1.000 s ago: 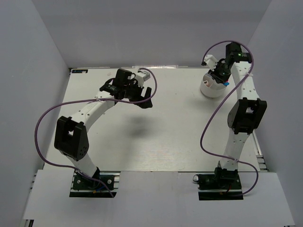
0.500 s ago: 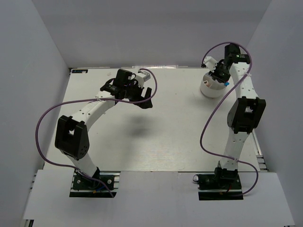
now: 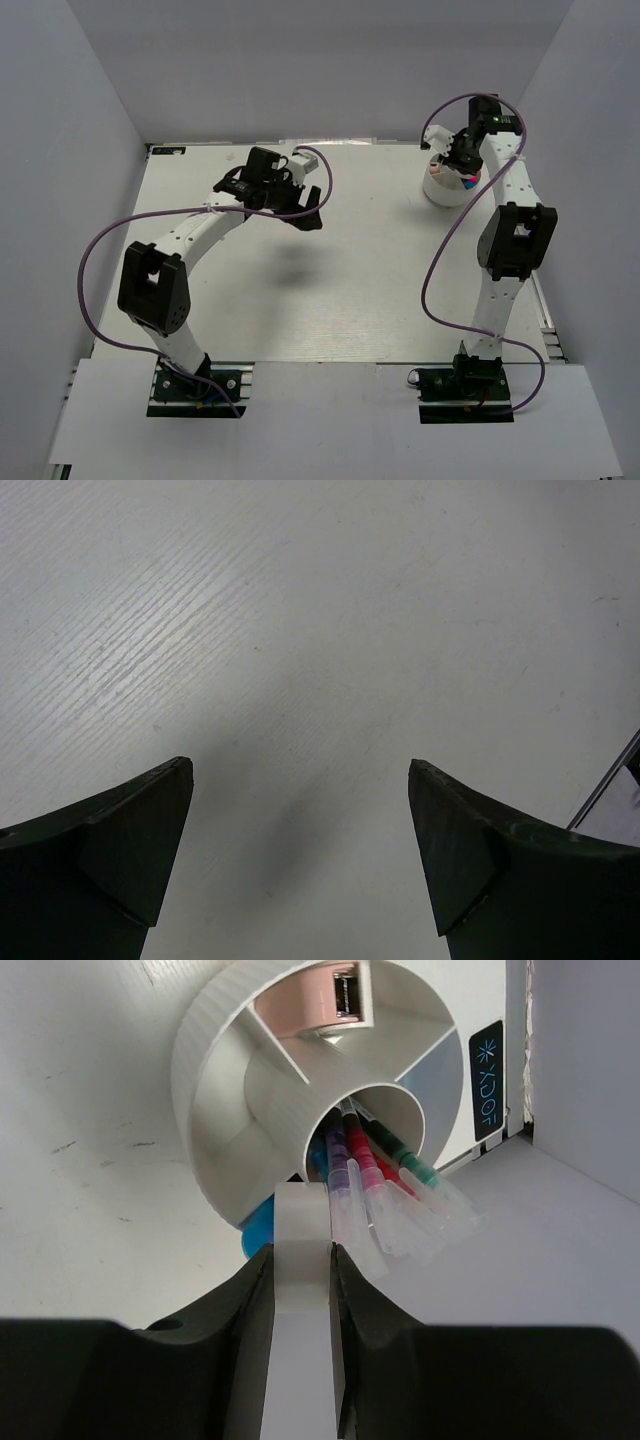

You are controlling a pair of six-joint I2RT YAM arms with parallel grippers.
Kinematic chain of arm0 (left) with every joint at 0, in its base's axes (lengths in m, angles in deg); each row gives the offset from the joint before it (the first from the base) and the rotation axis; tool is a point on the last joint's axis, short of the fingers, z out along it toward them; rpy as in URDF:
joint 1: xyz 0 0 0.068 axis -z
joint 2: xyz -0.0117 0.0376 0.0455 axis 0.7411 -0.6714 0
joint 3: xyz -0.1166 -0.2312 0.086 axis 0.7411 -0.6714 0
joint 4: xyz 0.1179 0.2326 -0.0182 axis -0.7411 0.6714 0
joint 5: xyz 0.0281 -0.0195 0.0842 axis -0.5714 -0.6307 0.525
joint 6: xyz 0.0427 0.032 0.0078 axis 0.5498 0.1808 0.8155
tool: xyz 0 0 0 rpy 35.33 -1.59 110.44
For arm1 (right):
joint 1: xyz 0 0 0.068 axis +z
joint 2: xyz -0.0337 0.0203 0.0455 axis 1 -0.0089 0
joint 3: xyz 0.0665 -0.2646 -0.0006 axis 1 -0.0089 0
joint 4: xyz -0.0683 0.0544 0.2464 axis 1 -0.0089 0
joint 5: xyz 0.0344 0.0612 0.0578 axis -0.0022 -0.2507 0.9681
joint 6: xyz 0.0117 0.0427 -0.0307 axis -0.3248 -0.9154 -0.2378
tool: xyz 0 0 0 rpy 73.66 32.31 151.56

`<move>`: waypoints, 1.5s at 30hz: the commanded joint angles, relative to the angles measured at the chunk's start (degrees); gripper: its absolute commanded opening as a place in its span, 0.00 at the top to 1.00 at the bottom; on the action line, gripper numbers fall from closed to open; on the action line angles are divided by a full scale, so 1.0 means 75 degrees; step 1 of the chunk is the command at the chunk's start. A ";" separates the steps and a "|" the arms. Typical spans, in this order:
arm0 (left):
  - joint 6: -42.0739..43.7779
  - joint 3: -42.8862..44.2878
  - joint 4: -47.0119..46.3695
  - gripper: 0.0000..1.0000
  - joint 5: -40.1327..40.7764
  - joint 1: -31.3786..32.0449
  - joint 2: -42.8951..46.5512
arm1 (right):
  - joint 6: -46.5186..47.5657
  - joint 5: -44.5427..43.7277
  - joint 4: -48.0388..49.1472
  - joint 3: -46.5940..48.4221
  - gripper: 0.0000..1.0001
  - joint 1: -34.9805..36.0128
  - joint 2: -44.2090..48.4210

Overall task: Sort the stationery into containers
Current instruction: Place the stationery in the storage box.

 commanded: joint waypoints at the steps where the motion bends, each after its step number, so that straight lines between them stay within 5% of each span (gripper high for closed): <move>1: 0.0047 0.0032 -0.0056 0.02 0.0000 -0.0039 0.0015 | 0.0178 0.0015 -0.0147 -0.0150 1.00 0.0068 0.0003; 15: 0.0000 0.0031 -0.0080 0.02 -0.0106 -0.0039 -0.0032 | -0.0713 0.0613 -0.0206 -0.0080 1.00 0.0595 0.0368; 34: 0.0024 -0.0015 -0.0068 0.02 -0.0035 -0.0109 0.0027 | -0.0643 -0.0102 0.0145 0.0025 1.00 0.0655 -0.0324; 45: 0.0024 -0.0168 -0.0150 0.02 0.0012 -0.0109 0.0109 | -0.0690 -0.0534 0.0544 -0.0010 0.92 0.0654 -0.0418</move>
